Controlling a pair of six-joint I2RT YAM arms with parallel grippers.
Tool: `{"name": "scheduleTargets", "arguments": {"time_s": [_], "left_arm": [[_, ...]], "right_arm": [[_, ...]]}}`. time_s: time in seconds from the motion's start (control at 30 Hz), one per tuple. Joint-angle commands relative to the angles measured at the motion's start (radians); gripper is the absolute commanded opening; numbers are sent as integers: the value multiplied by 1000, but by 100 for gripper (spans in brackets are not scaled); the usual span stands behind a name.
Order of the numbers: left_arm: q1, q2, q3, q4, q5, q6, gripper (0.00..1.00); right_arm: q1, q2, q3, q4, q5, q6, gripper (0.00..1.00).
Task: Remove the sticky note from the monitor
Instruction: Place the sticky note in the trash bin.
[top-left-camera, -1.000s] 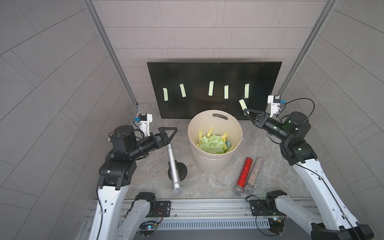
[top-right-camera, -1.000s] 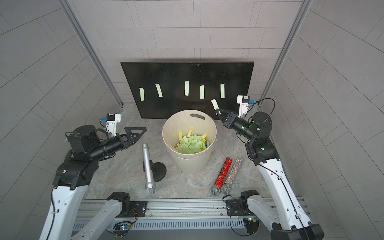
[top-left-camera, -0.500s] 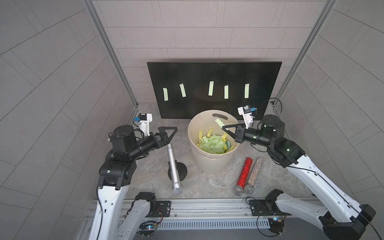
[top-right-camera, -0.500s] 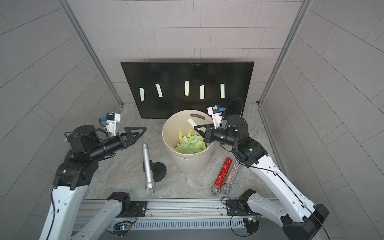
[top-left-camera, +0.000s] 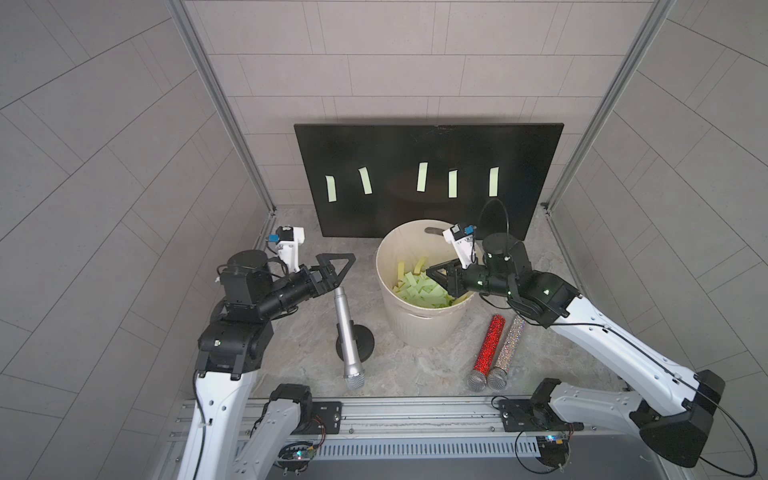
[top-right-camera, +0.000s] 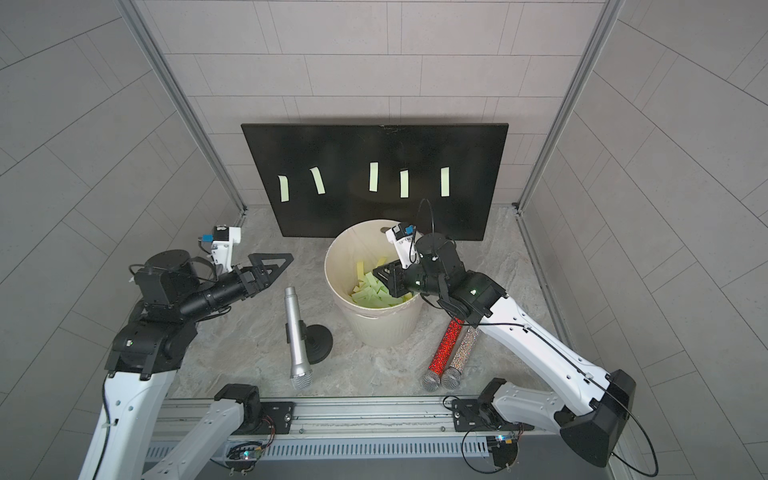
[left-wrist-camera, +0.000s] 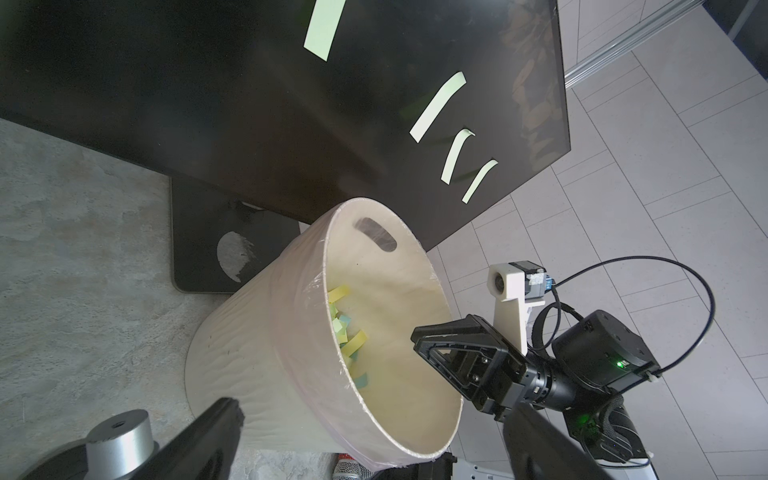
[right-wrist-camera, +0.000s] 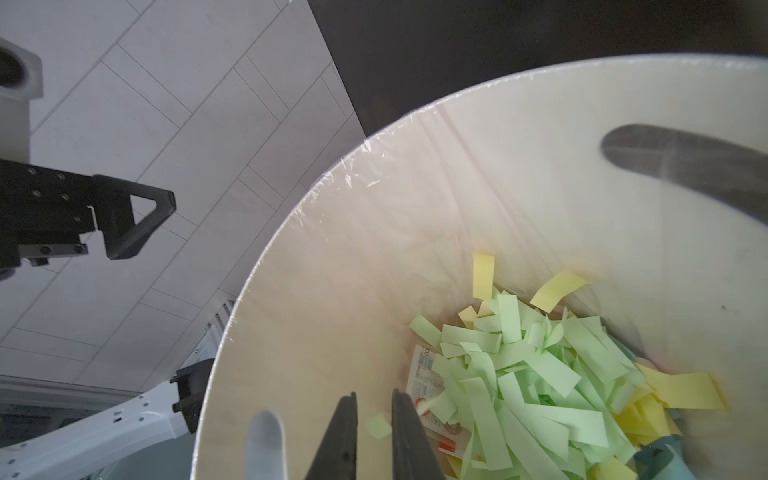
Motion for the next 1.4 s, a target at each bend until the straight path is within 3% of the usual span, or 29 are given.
{"name": "scheduleTargets", "arguments": {"time_s": [0.0, 0.57, 0.7, 1.07, 1.37], "left_arm": [[-7, -7, -14, 12, 1, 5, 100], [-6, -14, -27, 12, -2, 5, 100], [-6, -15, -30, 12, -4, 6, 100], [-6, -20, -39, 13, -9, 9, 100], [-6, -25, -42, 11, -13, 12, 100]], "right_arm": [[9, 4, 29, -38, 39, -29, 24], [-37, -40, 111, -87, 120, -84, 40], [-122, -48, 132, -88, 91, -68, 45], [-507, -60, 77, 98, -187, 166, 49], [-628, -7, 64, 254, -227, 316, 53]]}}
